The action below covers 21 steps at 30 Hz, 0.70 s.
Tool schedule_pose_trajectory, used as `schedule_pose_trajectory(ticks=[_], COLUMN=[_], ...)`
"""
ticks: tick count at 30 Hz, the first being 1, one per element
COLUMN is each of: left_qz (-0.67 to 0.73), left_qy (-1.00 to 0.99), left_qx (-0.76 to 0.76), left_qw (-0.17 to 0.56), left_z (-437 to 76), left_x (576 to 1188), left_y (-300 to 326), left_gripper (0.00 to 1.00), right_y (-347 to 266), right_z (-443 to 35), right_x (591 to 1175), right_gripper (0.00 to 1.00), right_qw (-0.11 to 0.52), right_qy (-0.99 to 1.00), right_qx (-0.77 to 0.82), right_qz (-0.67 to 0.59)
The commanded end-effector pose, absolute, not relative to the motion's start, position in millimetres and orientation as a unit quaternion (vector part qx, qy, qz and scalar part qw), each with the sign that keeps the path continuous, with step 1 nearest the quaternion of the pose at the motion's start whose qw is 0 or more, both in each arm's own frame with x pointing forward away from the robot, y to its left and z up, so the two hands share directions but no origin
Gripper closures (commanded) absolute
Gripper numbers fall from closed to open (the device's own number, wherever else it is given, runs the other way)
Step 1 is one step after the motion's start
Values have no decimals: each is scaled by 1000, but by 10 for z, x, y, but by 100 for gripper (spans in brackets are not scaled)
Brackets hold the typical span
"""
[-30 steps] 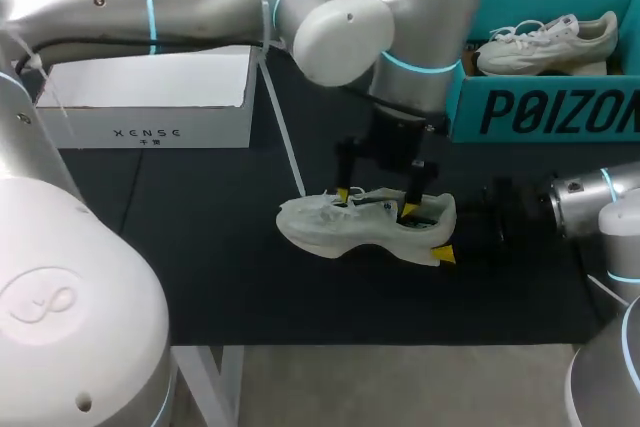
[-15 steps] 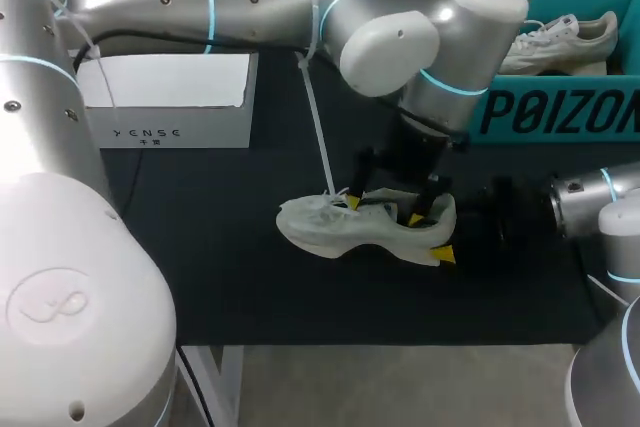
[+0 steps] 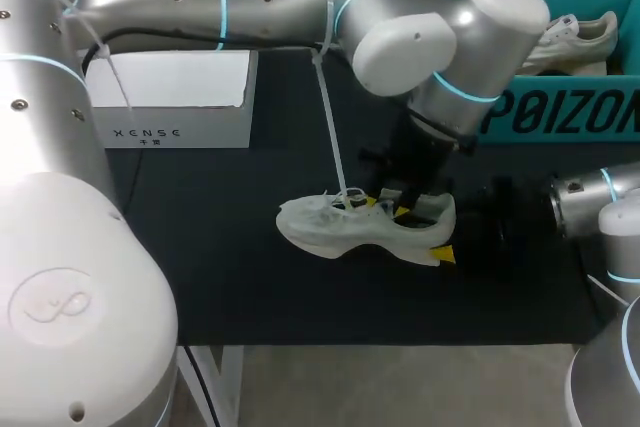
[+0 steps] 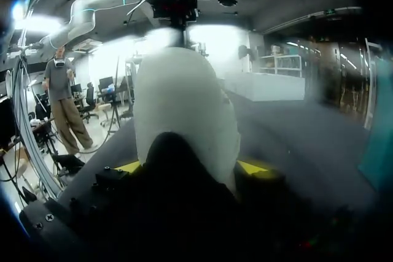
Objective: Take the shoe out of the shoebox, open the shoe tongue, remove and reinsert the insole, then place the shoe into the shoebox
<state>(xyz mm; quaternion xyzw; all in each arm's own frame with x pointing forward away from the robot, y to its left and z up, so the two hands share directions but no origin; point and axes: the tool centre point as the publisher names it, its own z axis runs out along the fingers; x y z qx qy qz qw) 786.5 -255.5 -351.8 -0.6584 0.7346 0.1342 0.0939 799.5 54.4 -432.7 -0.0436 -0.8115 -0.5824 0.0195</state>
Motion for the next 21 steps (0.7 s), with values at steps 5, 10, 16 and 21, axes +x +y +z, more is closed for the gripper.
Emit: schedule_pose_trajectory(ticks=[5, 10, 16, 21], left_qz=[115, 99, 77, 65], left_qy=[729, 720, 707, 690], left_qx=[-666, -677, -693, -713], left_qw=[108, 118, 115, 109], left_z=[-3274, -3086, -2889, -2808], left_x=[7867, 7890, 7867, 7788], left_y=[-2368, -2232, -2029, -1835], left_gripper=[100, 100, 100, 100], right_y=[580, 580, 580, 580], right_z=[-4374, -4374, -4374, -4374], right_x=[7993, 7993, 7993, 7993], right_gripper=[100, 100, 100, 100], right_qw=[19, 19, 19, 19], right_qy=[-812, -812, -812, -812], right_qx=[-44, -44, -44, -44], right_qz=[-582, -582, -582, -582])
